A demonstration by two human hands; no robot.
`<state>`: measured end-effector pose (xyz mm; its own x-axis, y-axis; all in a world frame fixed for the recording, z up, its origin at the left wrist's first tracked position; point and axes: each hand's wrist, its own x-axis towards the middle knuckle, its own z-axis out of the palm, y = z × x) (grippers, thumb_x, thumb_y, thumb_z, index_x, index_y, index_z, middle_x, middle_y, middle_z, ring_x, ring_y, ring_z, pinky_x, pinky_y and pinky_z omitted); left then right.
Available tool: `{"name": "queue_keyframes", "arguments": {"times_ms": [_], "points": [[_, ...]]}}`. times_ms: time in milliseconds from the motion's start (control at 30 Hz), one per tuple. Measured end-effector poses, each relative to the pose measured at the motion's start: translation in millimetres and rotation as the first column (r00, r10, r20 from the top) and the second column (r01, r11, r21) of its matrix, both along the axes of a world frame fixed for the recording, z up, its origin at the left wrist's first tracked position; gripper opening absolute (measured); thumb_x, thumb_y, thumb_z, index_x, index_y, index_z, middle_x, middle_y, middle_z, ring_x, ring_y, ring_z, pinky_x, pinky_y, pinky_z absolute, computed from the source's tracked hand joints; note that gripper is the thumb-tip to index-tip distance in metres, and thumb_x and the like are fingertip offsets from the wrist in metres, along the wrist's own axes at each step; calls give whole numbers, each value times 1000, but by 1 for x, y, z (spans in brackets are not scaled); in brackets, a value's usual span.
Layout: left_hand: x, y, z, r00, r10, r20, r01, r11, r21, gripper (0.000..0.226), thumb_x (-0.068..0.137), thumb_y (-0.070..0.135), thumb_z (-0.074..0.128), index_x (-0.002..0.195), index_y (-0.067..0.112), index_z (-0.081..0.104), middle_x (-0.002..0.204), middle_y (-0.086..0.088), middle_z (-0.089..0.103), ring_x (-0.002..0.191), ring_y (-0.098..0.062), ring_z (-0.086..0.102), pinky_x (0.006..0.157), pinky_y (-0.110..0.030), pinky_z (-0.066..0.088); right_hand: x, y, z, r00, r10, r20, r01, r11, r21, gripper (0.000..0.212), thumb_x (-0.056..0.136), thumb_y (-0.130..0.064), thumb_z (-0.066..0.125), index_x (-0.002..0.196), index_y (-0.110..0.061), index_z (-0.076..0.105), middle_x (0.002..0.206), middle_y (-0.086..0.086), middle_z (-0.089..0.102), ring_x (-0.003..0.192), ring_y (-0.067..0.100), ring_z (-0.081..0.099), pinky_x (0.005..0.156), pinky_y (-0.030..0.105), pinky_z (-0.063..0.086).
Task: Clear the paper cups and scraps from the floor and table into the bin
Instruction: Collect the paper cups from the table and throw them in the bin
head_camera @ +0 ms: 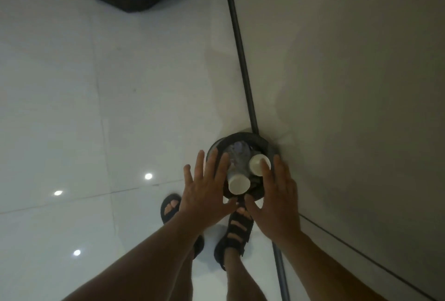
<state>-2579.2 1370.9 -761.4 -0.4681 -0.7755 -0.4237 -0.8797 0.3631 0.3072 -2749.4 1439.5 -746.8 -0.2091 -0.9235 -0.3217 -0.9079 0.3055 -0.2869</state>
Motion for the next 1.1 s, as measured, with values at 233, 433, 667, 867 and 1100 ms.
{"name": "queue_keyframes", "arguments": {"times_ms": [233, 433, 667, 867, 1100], "points": [[74, 26, 142, 976, 191, 105, -197, 979, 53, 106, 79, 74, 41, 139, 32, -36, 157, -2, -22, 142, -30, -25, 114, -57, 0, 44, 5, 138, 991, 100, 93, -98, 995, -32, 87, 84, -53, 62, 154, -28, 16, 163, 7, 10, 150, 29, 5, 114, 54, 28], [118, 86, 258, 890, 446, 91, -444, 895, -45, 96, 83, 68, 39, 145, 29, -22, 159, -2, -13, 146, -30, -12, 115, -57, 13, 85, 42, 223, 939, 335, 82, -339, 940, 40, 90, 88, -61, 50, 152, -38, -8, 163, -3, -11, 149, 22, -14, 120, 48, 18], [178, 198, 334, 695, 709, 120, -700, 705, -112, 95, 82, 71, 35, 149, 25, -15, 160, -1, -9, 146, -29, -9, 114, -55, 14, 161, 71, 296, 771, 631, 82, -634, 774, 5, 85, 89, -63, 47, 154, -35, -2, 163, -4, -12, 149, 21, -15, 119, 46, 8], [269, 306, 369, 420, 904, 76, -883, 427, -193, 94, 83, 69, 37, 150, 22, -9, 160, -2, -6, 146, -29, -6, 113, -55, 15, 276, 104, 343, 528, 847, 65, -844, 532, -72, 82, 90, -61, 45, 153, -38, -3, 162, -6, -15, 147, 16, -17, 121, 44, 4], [390, 480, 397, 60, 997, 37, -955, 68, -290, 93, 83, 68, 37, 150, 22, -6, 159, -2, -4, 146, -29, -5, 113, -54, 15, 444, 212, 377, 243, 969, 39, -961, 246, -123, 81, 90, -60, 47, 154, -37, 2, 162, -7, -9, 148, 15, -14, 121, 42, 4]]}}
